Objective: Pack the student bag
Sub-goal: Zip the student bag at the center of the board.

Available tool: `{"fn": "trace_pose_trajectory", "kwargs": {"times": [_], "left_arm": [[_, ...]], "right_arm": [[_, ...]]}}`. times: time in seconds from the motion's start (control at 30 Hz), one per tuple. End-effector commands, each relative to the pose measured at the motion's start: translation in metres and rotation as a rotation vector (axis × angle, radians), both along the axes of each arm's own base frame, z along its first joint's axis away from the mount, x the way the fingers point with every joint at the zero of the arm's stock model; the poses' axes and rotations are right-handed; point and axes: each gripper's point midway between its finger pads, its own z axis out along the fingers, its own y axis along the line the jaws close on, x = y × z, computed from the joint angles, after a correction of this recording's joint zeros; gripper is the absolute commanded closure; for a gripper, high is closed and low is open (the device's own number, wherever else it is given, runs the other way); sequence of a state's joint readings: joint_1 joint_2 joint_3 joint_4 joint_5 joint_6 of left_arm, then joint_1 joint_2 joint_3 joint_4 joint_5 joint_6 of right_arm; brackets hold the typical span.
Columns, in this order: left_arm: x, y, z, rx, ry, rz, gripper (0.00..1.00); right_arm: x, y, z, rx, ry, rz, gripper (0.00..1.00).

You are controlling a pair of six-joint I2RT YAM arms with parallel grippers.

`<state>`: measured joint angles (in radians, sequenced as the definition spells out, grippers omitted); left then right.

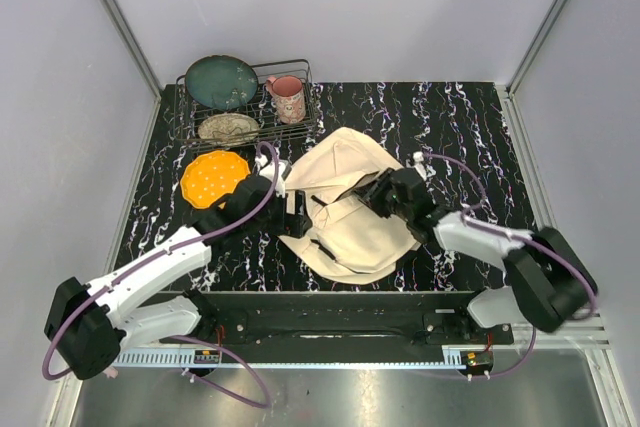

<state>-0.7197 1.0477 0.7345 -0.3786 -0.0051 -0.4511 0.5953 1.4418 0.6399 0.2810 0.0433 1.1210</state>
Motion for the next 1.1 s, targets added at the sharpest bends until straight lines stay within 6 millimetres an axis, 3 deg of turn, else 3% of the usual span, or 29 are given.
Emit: {"fn": "trace_pose_trajectory", "kwargs": {"times": [0.0,0.03,0.1,0.17,0.2,0.4,0.6,0.73,0.77,0.9,1.0,1.03,1.07], "left_arm": [[0.02,-0.002,0.017,-0.096,-0.059,0.1,0.08],[0.021,-0.003,0.017,-0.109,-0.055,0.108,0.07],[0.024,-0.001,0.012,-0.119,-0.037,0.136,0.06],[0.021,-0.001,0.003,-0.157,0.008,0.167,0.06],[0.022,-0.004,0.003,-0.186,0.011,0.173,0.06],[0.012,-0.004,-0.024,-0.322,0.131,0.306,0.03],[0.018,0.008,-0.043,-0.334,0.16,0.447,0.01],[0.03,-0.002,-0.05,-0.331,0.189,0.457,0.01],[0.029,-0.003,-0.061,-0.308,0.211,0.464,0.01],[0.043,-0.019,-0.057,-0.392,0.198,0.429,0.01],[0.048,-0.023,-0.06,-0.394,0.193,0.409,0.14],[0.047,-0.022,-0.063,-0.389,0.192,0.408,0.34],[0.049,-0.021,-0.063,-0.391,0.185,0.407,0.44]], "right_arm": [[-0.035,-0.024,0.016,-0.05,-0.04,0.034,0.59],[-0.043,-0.029,0.013,-0.08,-0.021,0.049,0.59],[-0.049,-0.032,0.033,-0.097,-0.076,0.086,0.6],[-0.059,-0.037,0.037,-0.138,-0.069,0.122,0.6],[-0.058,-0.035,0.053,-0.144,-0.119,0.147,0.6],[-0.057,-0.022,0.086,-0.202,-0.153,0.274,0.6],[-0.059,0.0,0.09,-0.156,-0.168,0.346,0.59],[-0.062,0.017,0.084,-0.165,-0.152,0.423,0.58],[-0.061,0.019,0.082,-0.185,-0.154,0.44,0.58],[-0.06,0.03,0.083,-0.247,-0.173,0.505,0.56],[-0.059,0.038,0.089,-0.297,-0.21,0.562,0.52],[-0.059,0.04,0.09,-0.311,-0.217,0.581,0.52],[-0.056,0.045,0.099,-0.332,-0.252,0.604,0.52]]}}
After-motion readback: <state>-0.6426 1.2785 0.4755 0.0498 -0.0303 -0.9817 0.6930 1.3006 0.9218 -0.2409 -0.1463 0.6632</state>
